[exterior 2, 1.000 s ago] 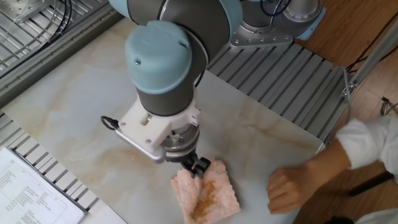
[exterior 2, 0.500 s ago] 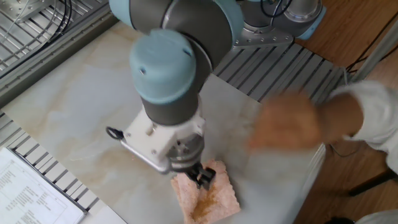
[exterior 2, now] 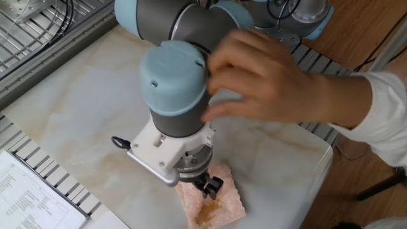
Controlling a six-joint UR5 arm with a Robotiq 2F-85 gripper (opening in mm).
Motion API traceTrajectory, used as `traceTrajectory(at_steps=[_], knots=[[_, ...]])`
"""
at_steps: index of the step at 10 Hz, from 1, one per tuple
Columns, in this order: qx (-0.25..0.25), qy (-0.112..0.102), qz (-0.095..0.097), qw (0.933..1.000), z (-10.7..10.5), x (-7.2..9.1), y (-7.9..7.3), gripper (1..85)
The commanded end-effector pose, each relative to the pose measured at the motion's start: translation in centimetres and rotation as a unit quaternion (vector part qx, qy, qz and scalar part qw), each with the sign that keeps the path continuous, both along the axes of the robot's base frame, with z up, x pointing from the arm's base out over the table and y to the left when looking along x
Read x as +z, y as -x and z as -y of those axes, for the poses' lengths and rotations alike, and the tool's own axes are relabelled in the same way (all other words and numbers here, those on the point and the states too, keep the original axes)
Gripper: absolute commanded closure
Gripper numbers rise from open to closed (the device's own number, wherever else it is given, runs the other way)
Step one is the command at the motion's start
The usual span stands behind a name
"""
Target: Clean the table with a cloth
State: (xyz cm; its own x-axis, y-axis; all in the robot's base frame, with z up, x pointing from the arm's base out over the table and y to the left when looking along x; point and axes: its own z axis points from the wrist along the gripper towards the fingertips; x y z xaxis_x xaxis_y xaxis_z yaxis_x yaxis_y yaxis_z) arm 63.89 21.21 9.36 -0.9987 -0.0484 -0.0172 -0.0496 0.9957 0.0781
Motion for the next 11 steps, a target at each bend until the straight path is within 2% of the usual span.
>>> traceTrajectory(at_steps=[1,2,3,4,6,8,9,10,11], knots=[[-0.011,0.004,0.001,0.9999,-1.0,-1.9,-0.1,12.0],[-0.006,0.013,-0.004,0.9999,-0.4,-2.2,0.2,10.0],[-0.005,0.018,-0.017,0.9997,0.5,-1.2,0.8,10.0],[-0.001,0.011,-0.023,0.9997,0.4,-0.6,1.2,10.0],[0.010,-0.001,-0.013,0.9999,-0.2,-0.6,0.7,8.7],[0.001,0.008,-0.002,1.0000,-0.8,-3.4,0.0,8.0],[0.003,0.022,0.007,0.9997,-0.7,-4.8,-0.1,7.7],[0.002,0.019,0.009,0.9998,-1.0,-5.5,0.0,7.3],[0.007,0.025,0.011,0.9996,-0.6,-5.9,0.2,6.7]])
